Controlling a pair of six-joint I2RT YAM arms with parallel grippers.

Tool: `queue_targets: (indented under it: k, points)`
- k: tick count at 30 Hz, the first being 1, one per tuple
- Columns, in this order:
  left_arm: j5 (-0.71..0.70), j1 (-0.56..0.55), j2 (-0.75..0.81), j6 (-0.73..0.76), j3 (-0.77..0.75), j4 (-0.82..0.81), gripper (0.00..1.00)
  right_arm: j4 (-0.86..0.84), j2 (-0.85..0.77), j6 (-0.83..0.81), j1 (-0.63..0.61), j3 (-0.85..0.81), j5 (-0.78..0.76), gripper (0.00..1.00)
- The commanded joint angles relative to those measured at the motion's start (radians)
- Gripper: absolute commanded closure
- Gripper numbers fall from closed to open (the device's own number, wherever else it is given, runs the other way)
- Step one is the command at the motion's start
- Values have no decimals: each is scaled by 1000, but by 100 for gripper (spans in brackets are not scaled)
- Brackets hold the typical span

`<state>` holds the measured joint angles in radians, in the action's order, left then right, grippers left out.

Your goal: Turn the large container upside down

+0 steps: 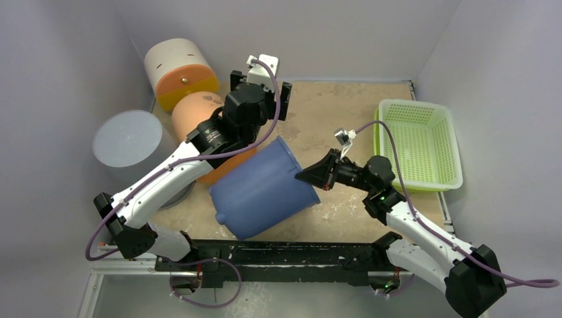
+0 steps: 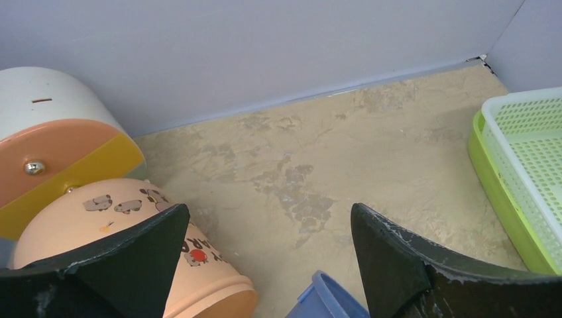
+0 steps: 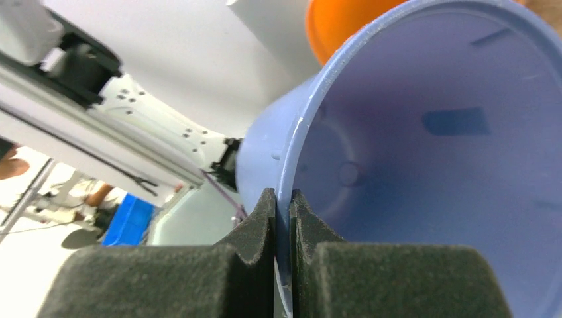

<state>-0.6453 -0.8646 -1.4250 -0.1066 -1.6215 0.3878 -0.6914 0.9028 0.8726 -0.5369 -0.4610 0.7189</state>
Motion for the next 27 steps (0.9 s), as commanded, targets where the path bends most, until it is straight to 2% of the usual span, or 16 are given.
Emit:
queue_targets:
  k: [1,5,15,21,27]
  points:
    - [-35,-14,5,30,-37,-5,11,143,11,-155,-3,-37,-144,100]
    - [-45,-24,11,30,-38,0,11,248,43,-168,0,-18,-291,100]
    - [-65,-35,26,35,-26,9,11,314,123,-193,53,78,-454,100]
    - [-76,-39,40,40,-29,17,11,145,222,-194,218,190,-315,100]
    - [-95,-43,46,45,-29,31,11,42,299,-190,235,210,-247,100]
